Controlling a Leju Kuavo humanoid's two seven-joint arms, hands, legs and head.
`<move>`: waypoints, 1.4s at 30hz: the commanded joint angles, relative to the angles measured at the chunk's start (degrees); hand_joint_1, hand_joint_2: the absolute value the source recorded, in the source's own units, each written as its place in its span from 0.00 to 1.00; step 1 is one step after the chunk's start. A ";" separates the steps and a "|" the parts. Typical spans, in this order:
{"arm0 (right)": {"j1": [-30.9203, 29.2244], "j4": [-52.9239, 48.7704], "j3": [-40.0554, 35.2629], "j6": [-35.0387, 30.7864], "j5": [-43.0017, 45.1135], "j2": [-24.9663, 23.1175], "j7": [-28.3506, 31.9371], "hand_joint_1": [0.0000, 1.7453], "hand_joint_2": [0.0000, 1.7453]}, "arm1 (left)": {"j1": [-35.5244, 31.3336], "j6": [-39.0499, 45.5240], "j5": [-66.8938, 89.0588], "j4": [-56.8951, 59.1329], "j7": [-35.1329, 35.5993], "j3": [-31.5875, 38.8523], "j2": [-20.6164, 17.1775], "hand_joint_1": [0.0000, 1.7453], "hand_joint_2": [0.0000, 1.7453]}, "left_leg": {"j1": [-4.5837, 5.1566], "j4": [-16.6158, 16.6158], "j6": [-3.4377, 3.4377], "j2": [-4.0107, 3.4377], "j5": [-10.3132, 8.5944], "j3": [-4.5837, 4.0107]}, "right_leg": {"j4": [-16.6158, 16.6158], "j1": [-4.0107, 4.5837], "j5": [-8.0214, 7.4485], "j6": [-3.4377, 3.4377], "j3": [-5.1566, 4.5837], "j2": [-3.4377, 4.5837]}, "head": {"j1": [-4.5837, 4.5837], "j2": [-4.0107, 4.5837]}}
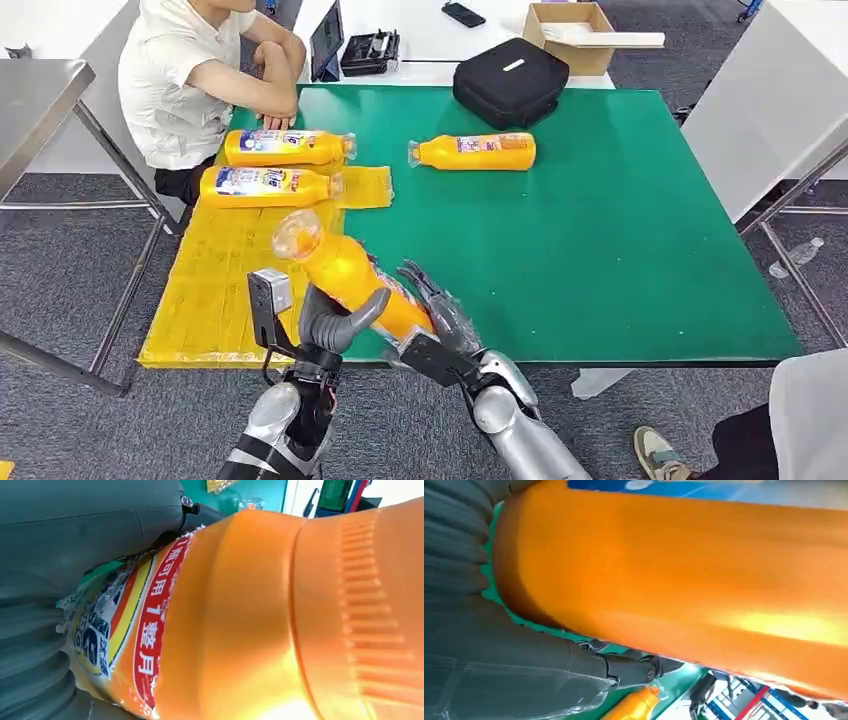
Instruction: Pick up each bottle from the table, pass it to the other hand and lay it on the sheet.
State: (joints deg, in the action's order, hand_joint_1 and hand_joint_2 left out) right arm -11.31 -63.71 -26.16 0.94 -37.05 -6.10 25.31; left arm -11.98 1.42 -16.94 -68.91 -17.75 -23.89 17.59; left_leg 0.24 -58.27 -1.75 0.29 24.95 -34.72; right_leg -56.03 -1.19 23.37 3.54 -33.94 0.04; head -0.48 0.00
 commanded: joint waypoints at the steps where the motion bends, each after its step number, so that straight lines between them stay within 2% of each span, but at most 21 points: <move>1: -1.95 4.44 0.79 -0.20 -0.26 0.23 0.08 0.00 1.00 | -1.76 -0.18 -0.11 3.36 0.28 1.78 2.41 1.00 1.00 | -0.05 0.01 0.06 0.06 0.03 0.12 | 0.04 0.05 0.04 -0.10 0.15 -0.08 | 0.00 0.00; 18: -1.95 4.44 0.79 -0.20 -0.26 0.23 0.08 0.00 1.00 | -1.76 -0.18 -0.11 3.36 0.28 1.78 2.41 1.00 1.00 | -0.09 -0.04 0.13 0.04 0.14 0.28 | 0.00 0.10 0.14 -0.20 0.33 -0.07 | 0.00 0.00; 19: -1.95 4.44 0.79 -0.20 -0.26 0.23 0.08 0.00 1.00 | -1.76 -0.18 -0.11 3.36 0.28 1.78 2.41 1.00 1.00 | -0.02 0.00 0.04 0.05 0.01 0.05 | 0.02 0.03 0.02 -0.07 0.08 -0.05 | 0.00 -0.02; 22: -1.95 4.44 0.79 -0.20 -0.26 0.23 0.08 0.00 1.00 | -1.76 -0.18 -0.11 3.36 0.28 1.78 2.41 1.00 1.00 | -0.03 -0.01 0.06 0.06 0.04 0.11 | 0.01 0.04 0.06 -0.10 0.15 -0.07 | 0.00 0.00; 23: -2.64 6.55 4.26 -1.19 2.71 -0.02 -0.37 0.00 1.00 | -10.54 21.42 21.49 7.74 21.23 -8.17 -7.30 1.00 1.00 | -0.05 -0.01 0.07 0.05 0.05 0.12 | 0.02 0.05 0.06 -0.11 0.15 -0.06 | 0.00 0.00; 24: -3.91 9.24 5.38 -0.78 3.04 0.33 1.61 0.00 1.00 | -11.36 22.54 43.09 7.73 16.48 -0.95 -7.03 1.00 1.00 | -0.04 -0.01 0.07 0.05 0.05 0.13 | 0.01 0.05 0.06 -0.12 0.17 -0.06 | 0.00 0.00; 25: -4.64 11.01 6.40 -0.66 2.84 0.28 3.05 0.00 1.00 | -11.87 20.11 64.69 8.57 11.99 5.20 -5.48 1.00 1.00 | -0.03 0.05 0.09 0.11 -0.06 0.09 | 0.01 0.03 -0.01 -0.13 0.11 -0.12 | 0.00 0.00; 26: -4.92 11.91 7.25 -0.53 2.55 0.04 3.74 0.00 1.00 | -11.95 18.77 86.14 9.20 9.34 9.21 -4.02 1.00 1.00 | -0.07 0.03 0.14 0.13 -0.04 0.15 | 0.01 0.08 0.01 -0.20 0.18 -0.15 | 0.00 0.00; 29: -4.88 12.46 7.94 -0.27 2.25 -0.44 4.21 0.00 1.00 | -11.41 17.91 89.94 10.38 8.03 11.01 -2.04 1.00 1.00 | 0.00 0.12 0.14 -0.05 -0.14 0.12 | 0.01 0.00 -0.08 -0.16 0.16 0.10 | 0.04 0.00; 31: -4.84 12.40 7.90 -0.26 2.25 -0.53 4.22 0.00 1.00 | -11.16 18.19 90.22 10.41 8.16 10.85 -1.77 1.00 1.00 | -0.04 0.05 0.14 -0.03 -0.11 0.09 | -0.01 0.06 -0.09 -0.21 0.08 -0.04 | -0.02 0.00; 33: -4.46 11.79 8.03 -0.23 2.22 -0.60 4.19 0.00 1.00 | -10.95 17.93 91.09 10.65 8.65 10.82 -1.34 1.00 1.00 | -0.02 0.05 0.12 0.31 -0.14 0.12 | -0.02 0.03 -0.05 -0.27 0.21 -0.28 | -0.02 0.00; 35: -4.44 11.81 8.26 -0.15 2.22 -0.62 4.21 0.00 1.00 | -11.09 17.62 91.61 10.81 8.83 11.13 -1.20 1.00 1.00 | -0.06 0.05 0.13 0.15 -0.07 0.18 | 0.02 0.07 -0.06 -0.29 0.29 -0.17 | -0.07 0.00; 36: -4.43 11.87 8.48 -0.09 2.22 -0.65 4.20 0.00 1.00 | -11.24 17.68 92.75 10.95 9.25 11.00 -1.35 1.00 1.00 | -0.01 0.01 0.11 0.07 -0.10 -0.01 | -0.08 0.02 -0.09 -0.26 0.02 -0.09 | 0.11 0.00; 37: -4.45 11.92 8.56 -0.05 2.22 -0.68 4.21 0.00 1.00 | -11.27 17.57 93.02 11.01 9.32 11.10 -1.31 1.00 1.00 | -0.03 0.01 0.09 0.12 -0.14 -0.07 | -0.06 0.04 -0.11 -0.21 -0.02 -0.13 | -0.13 0.00; 42: -4.42 12.28 9.15 0.11 2.17 -0.83 4.23 0.00 1.00 | -11.88 16.63 93.98 11.70 10.04 11.96 -1.39 1.00 1.00 | -0.06 0.00 0.14 0.15 -0.09 0.02 | -0.08 0.07 -0.06 -0.28 0.05 -0.15 | -0.02 0.00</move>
State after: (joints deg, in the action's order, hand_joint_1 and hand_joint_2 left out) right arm -13.48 -55.89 -18.89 0.35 -34.75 -6.75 29.40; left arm -20.42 19.17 77.51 -62.49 -8.52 -14.27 16.17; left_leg 0.25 -58.27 -1.72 0.48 24.78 -34.93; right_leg -56.11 -1.19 23.24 3.42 -34.10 -0.12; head -0.50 0.00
